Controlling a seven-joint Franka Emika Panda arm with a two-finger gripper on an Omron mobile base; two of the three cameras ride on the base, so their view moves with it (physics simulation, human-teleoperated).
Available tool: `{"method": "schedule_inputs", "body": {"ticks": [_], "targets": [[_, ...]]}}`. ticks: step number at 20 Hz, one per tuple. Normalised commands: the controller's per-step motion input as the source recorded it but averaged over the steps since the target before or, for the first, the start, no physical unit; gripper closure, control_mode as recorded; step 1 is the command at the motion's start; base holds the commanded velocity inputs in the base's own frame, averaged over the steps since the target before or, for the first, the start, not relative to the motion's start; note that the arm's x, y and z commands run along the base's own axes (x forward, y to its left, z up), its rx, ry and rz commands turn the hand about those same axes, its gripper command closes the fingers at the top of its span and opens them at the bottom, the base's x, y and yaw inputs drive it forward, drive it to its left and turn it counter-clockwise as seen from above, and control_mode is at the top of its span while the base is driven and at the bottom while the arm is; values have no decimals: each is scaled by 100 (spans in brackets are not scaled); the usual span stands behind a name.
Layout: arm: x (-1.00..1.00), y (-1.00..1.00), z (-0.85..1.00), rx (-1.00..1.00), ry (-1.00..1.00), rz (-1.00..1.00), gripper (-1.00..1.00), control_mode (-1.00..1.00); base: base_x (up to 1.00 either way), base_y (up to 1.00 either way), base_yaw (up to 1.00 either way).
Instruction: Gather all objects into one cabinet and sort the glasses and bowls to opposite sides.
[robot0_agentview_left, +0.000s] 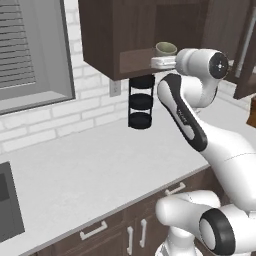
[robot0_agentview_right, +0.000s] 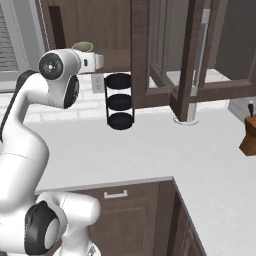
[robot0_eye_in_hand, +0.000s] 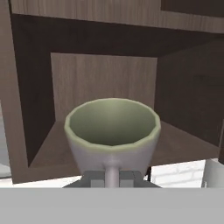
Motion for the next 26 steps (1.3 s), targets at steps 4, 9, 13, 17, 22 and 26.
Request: {"method": "schedule_inputs", "body": {"ticks": [4, 9, 13, 17, 22, 26], "targets": [[0, 0, 0, 0, 0, 0, 100, 100, -70, -1, 0], [0, 0, 0, 0, 0, 0, 100, 100, -85, -1, -2], [0, 0, 0, 0, 0, 0, 100, 100, -67, 17, -1], [0, 0, 0, 0, 0, 0, 100, 100, -40, 54, 0], [0, 0, 0, 0, 0, 0, 100, 100, -24, 74, 0], [0, 0, 0, 0, 0, 0, 100, 100, -40, 54, -2]]}}
